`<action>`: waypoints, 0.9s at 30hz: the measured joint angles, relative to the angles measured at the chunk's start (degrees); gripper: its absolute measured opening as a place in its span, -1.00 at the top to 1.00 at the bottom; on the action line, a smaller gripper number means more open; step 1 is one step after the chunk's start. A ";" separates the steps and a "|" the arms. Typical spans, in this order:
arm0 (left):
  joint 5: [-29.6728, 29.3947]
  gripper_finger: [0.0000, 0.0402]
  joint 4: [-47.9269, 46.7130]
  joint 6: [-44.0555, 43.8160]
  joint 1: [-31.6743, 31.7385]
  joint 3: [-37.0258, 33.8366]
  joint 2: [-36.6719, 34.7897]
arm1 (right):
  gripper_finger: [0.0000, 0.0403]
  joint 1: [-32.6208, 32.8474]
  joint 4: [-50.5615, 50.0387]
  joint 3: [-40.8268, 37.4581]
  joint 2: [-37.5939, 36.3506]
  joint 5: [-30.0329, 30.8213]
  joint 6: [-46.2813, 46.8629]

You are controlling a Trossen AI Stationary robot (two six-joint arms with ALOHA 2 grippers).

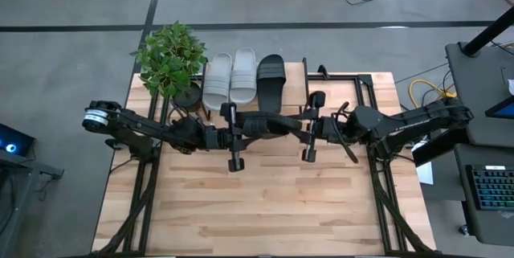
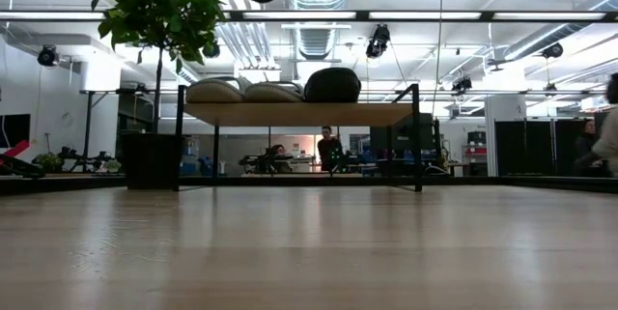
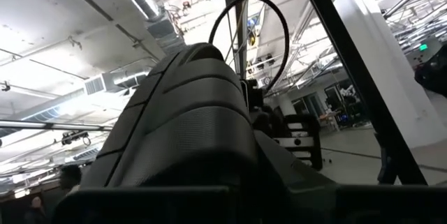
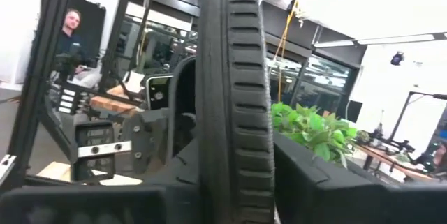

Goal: Pick and place slides into the shelf
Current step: Put the black slipper on the shelf

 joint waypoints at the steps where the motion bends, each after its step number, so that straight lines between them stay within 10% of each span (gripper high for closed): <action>1: 0.02 1.00 -0.14 0.00 0.00 -0.04 0.00 | 0.58 0.00 -0.03 0.10 -0.01 0.26 -0.06; 12: -0.18 0.91 -0.80 0.00 0.04 -0.45 0.04 | 0.77 0.07 -0.24 0.16 0.04 2.82 -3.03; 27: -7.54 -0.19 -10.34 7.96 0.02 -0.74 -2.40 | 0.77 -2.34 -24.98 3.78 -11.62 5.84 6.95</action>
